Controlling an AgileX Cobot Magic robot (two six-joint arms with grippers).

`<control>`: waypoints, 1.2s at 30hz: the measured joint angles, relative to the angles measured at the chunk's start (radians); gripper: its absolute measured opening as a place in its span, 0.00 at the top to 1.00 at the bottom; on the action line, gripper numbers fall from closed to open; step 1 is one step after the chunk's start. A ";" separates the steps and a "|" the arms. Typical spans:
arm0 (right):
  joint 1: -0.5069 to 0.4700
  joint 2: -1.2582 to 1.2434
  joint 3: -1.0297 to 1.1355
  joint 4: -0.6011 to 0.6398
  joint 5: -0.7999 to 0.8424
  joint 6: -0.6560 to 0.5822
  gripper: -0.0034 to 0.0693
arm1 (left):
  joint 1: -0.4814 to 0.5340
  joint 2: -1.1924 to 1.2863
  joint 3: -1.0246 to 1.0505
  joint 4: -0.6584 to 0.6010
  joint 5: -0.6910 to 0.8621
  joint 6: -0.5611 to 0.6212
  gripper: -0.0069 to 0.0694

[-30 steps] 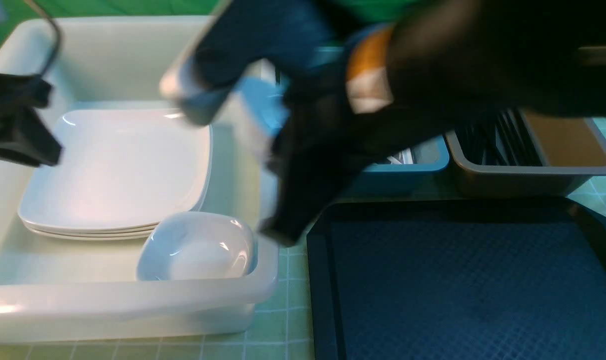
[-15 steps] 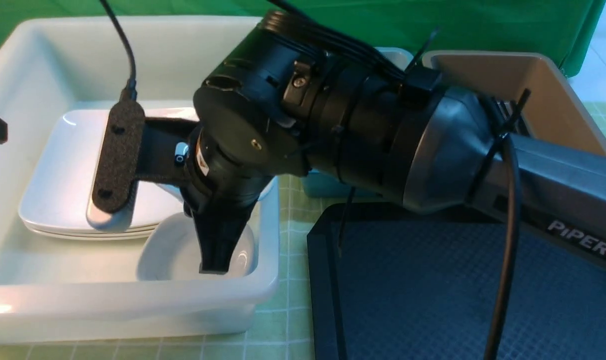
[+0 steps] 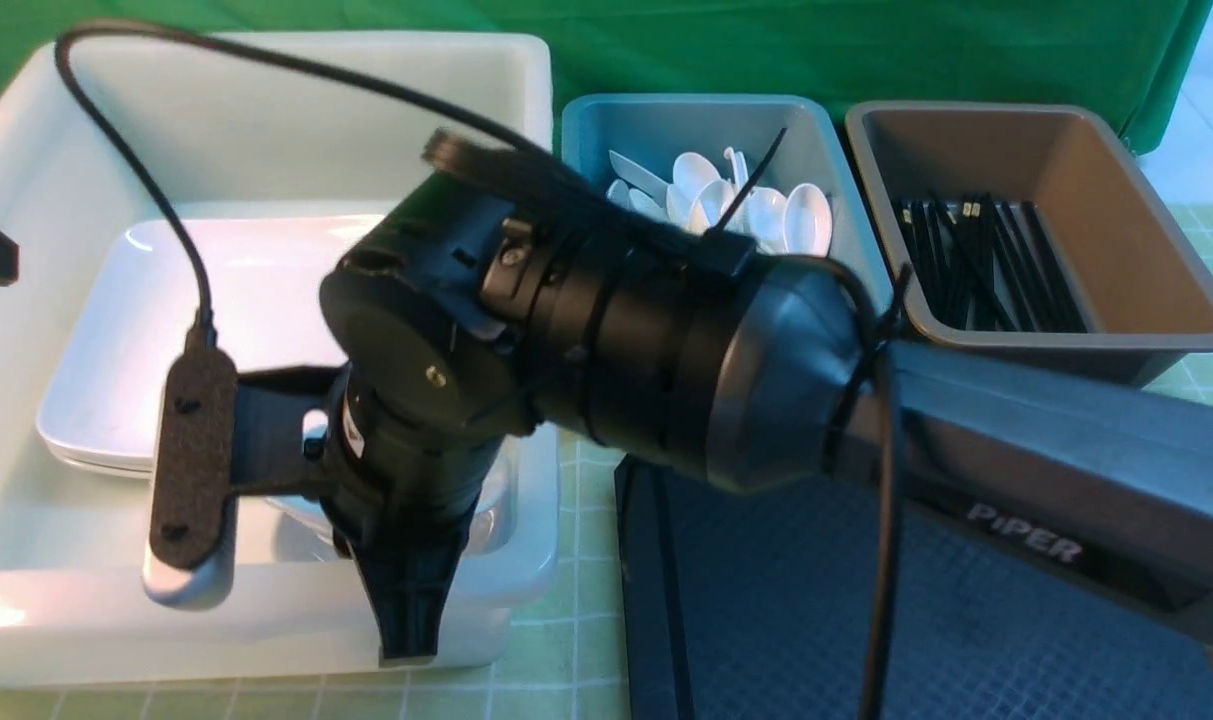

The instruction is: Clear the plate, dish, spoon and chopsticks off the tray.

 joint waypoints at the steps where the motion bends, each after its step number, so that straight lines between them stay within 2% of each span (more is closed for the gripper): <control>1: 0.000 0.008 0.000 -0.003 -0.005 -0.001 0.92 | 0.000 0.000 0.000 0.000 0.000 0.000 0.73; 7: 0.000 0.021 -0.001 -0.019 -0.015 -0.003 0.87 | 0.000 0.000 0.000 0.000 0.000 0.001 0.73; 9: 0.000 0.019 -0.001 -0.026 -0.020 -0.003 0.76 | 0.000 0.000 0.000 0.000 0.000 0.001 0.73; 14: 0.000 -0.002 -0.023 -0.052 -0.010 -0.003 0.40 | 0.000 0.000 0.000 0.000 -0.001 0.003 0.73; 16: 0.001 -0.016 -0.042 -0.047 0.026 0.002 0.33 | 0.000 0.000 0.000 0.000 -0.001 0.003 0.73; 18: 0.003 -0.036 -0.065 -0.039 0.072 0.010 0.31 | 0.000 0.000 0.000 0.000 -0.001 0.003 0.73; 22: 0.009 -0.094 -0.134 -0.021 0.171 0.067 0.36 | 0.000 0.000 0.000 0.000 -0.001 0.004 0.73; 25: 0.011 -0.147 -0.164 -0.017 0.180 0.089 0.44 | 0.000 0.000 0.000 0.000 -0.001 0.004 0.73; 31: 0.011 -0.297 -0.178 -0.017 0.188 0.176 0.75 | 0.000 0.000 0.000 0.000 -0.001 0.004 0.73; 36: 0.011 -0.440 -0.174 -0.018 0.190 0.282 0.88 | 0.000 0.000 0.000 0.000 -0.001 0.004 0.73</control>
